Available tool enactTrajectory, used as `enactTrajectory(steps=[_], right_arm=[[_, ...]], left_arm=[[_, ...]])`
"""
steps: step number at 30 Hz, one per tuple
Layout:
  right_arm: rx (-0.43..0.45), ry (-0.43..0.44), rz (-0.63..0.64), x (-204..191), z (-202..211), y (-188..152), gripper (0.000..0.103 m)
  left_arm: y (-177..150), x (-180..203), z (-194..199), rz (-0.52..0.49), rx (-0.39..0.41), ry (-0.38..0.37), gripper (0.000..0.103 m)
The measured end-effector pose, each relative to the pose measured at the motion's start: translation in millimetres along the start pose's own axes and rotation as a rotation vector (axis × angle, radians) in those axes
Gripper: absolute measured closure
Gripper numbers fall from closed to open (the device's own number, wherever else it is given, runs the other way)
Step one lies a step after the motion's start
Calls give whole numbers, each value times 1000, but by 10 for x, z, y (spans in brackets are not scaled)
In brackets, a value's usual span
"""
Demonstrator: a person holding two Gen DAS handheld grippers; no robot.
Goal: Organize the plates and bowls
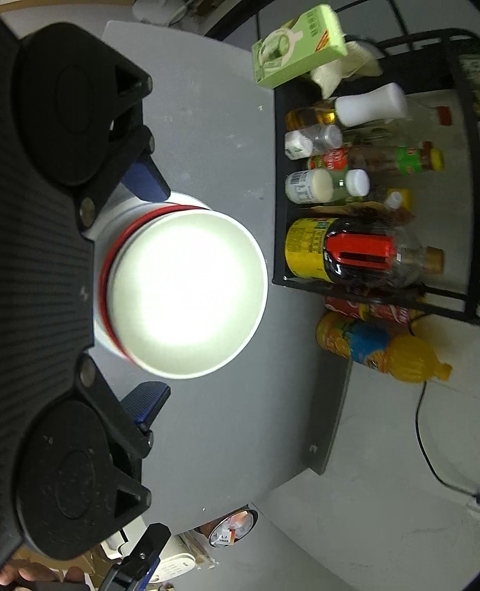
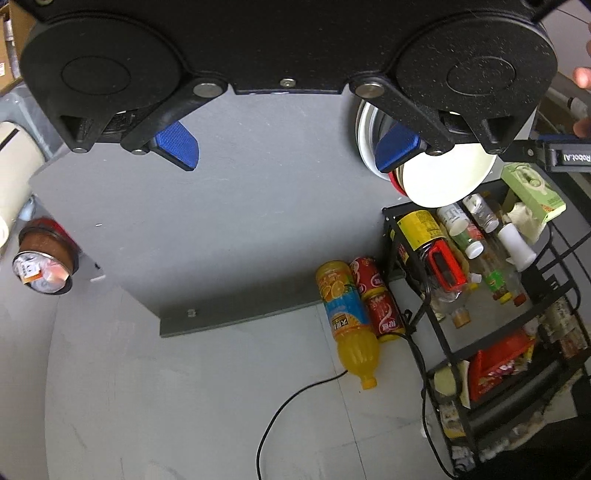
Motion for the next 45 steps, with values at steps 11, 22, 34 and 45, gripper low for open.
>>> enactTrajectory(steps=[11,22,34,45], right_arm=[[62,-6,18,-146,602,-301,0],[104,-19,57,-291,965,-457,0],[142,-15,70,-352,1170,-612,0],[139,-41,79,-497,1257,-805,0]], left_arm=[[-459,88,675,-25,75,-12,0],[-823,31,1073,-46,143,-11,0],[-1068,-43,1315,-93,212,-40,0],[-1188,-82,1436,-109,236,-73,1]])
Point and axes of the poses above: each gripper's, at about its wrist camera, not at the fingertips, and z roughly against the way its jaws point, x to its right, y to its top, the point moved 3 cm from there along -z, roughly the way its jaws point, and after that the axes turned 14 degrees about y, right-handed, at the moved point
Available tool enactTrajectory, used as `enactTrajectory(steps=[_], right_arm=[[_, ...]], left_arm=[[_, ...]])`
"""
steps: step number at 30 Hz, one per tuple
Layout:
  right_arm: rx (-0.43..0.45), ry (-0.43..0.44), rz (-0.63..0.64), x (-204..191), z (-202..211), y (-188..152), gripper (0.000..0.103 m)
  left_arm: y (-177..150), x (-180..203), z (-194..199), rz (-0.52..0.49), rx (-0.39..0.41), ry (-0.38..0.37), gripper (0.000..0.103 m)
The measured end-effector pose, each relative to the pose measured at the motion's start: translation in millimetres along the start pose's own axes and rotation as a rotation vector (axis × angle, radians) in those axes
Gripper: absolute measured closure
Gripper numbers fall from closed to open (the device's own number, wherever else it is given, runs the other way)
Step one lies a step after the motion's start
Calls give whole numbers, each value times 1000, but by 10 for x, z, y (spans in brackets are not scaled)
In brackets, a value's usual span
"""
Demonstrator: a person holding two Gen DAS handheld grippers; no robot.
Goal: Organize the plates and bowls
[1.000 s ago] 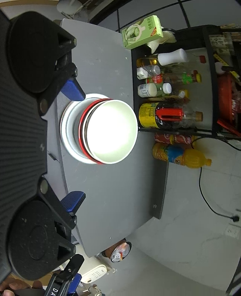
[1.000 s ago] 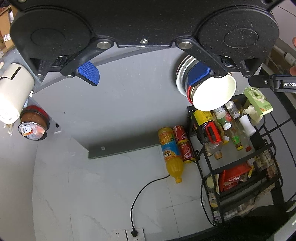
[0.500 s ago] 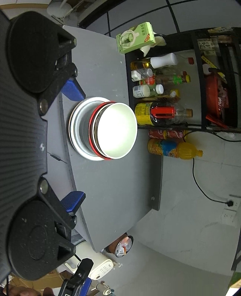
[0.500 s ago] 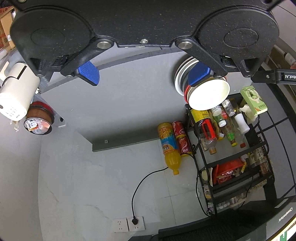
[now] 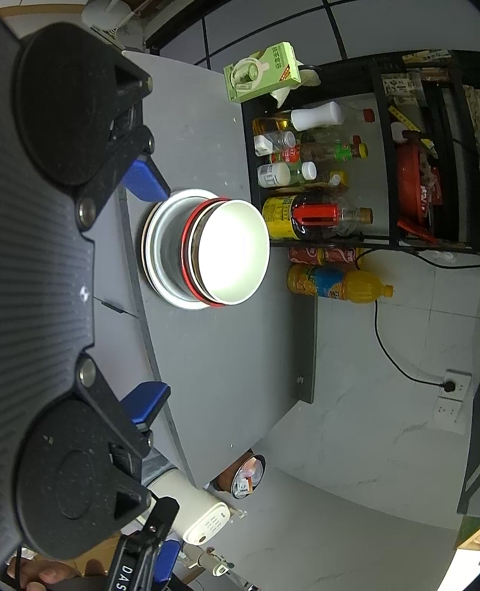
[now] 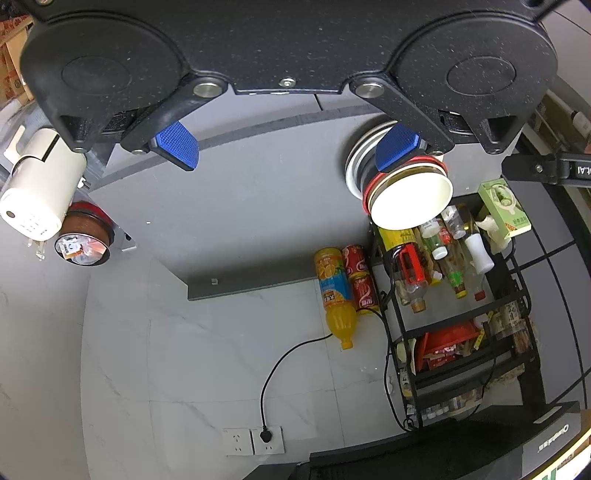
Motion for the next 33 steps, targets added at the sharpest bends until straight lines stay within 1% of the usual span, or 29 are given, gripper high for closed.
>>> enactTrajectory(steps=[8,17,33], right_arm=[[-5,-31,4,-132,91,-153,0],[-14,-47,13,-176,138,-271,0],[-37,-27,13,-228,163,-368,0]], left_arm=[[-103,1,-9,-16,-5,-10,1],[-189,-13,-2,-33,2,-20,1],[-337,-60,-6,-46,-11,2,1]])
Point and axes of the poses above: each gripper's, at about its wrist camera, not at the fingertips, and z roughly against the way its jaws point, x to its right, y to its top, the point moved 3 cm from there along -z, roughly the way its jaws point, and after that the axes turned 14 degrees about y, right-handed, at the moved point
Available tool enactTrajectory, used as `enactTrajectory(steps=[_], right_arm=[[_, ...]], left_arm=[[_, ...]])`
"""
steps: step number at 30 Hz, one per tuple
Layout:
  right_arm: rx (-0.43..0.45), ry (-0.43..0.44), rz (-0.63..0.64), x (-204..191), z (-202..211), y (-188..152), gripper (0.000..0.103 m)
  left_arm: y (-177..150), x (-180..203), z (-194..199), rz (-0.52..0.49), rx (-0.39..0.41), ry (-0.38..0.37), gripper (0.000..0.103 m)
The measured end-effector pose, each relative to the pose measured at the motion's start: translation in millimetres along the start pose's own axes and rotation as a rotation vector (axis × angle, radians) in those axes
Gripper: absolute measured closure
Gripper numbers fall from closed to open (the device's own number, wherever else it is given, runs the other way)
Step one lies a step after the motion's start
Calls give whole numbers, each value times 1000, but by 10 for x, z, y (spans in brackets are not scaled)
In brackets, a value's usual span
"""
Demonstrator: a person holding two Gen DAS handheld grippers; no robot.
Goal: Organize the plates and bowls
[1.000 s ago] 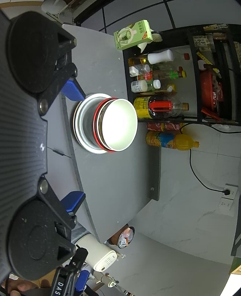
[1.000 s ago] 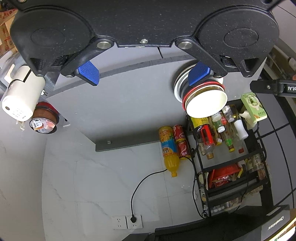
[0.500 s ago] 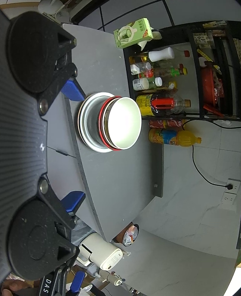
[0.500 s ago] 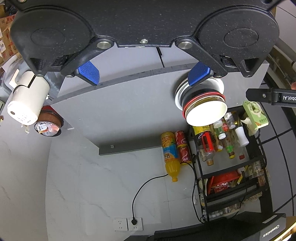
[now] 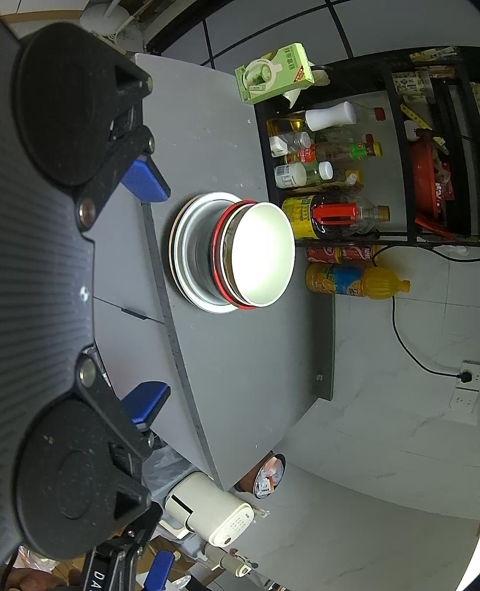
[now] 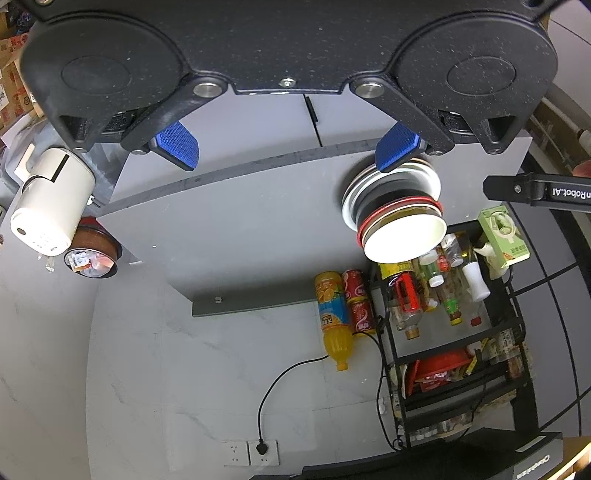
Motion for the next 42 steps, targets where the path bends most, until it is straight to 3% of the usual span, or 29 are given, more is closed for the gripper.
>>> enactTrajectory(steps=[42], right_arm=[[6,4,-47,12,33,26,0]], left_arm=[[37,16,12,-45,14,-4,1]])
Point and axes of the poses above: each gripper's, at about its wrist camera, not at the fingertips, and z roughly against the way its jaws point, x to its right, y to its top, the point moved 3 cm from there along -z, roughly the way its jaws point, and after that the axes turned 14 degrees about y, right-handed, at the moved point
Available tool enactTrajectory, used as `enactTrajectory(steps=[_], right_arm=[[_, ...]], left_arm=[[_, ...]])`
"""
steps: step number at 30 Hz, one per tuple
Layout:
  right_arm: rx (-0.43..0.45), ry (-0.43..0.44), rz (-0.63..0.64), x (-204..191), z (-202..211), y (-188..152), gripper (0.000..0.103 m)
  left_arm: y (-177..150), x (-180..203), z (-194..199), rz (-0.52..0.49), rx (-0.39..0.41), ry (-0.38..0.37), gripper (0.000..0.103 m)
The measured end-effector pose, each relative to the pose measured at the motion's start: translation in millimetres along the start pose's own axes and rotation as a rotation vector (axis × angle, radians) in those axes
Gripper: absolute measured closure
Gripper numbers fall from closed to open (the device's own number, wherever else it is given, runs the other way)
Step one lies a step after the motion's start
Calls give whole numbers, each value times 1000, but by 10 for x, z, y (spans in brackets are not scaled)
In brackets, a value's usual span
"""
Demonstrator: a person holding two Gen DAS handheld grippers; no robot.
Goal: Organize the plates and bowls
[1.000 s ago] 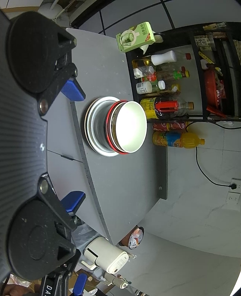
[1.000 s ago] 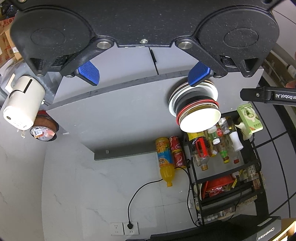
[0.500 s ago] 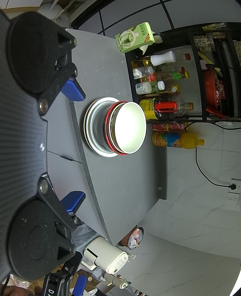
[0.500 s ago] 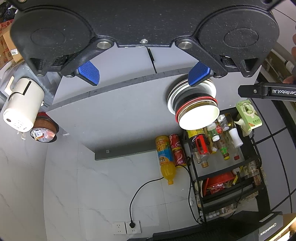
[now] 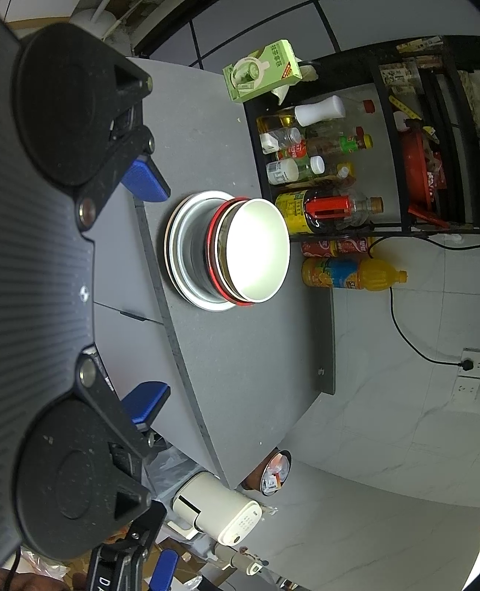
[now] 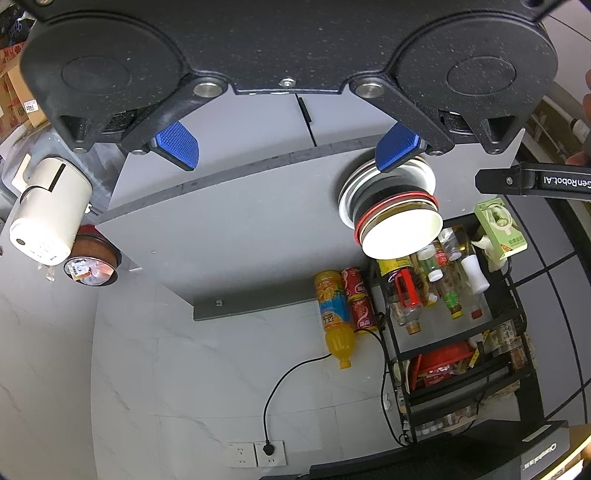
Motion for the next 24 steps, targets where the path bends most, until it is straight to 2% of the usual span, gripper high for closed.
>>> enactTrajectory(steps=[24], right_arm=[[1,-12,-5,86,8,-19,0]], left_arm=[[55,89,-32,-3,-1,-5,1]])
Point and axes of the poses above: each gripper's, at about its wrist camera, not at the fingertips, and z roughly against the way its jaws point, x to its right, y to its top, the point moved 3 cm from there along -z, roughly the way its jaws point, and after that the axes turned 14 degrees about y, right-handed, at the moved point
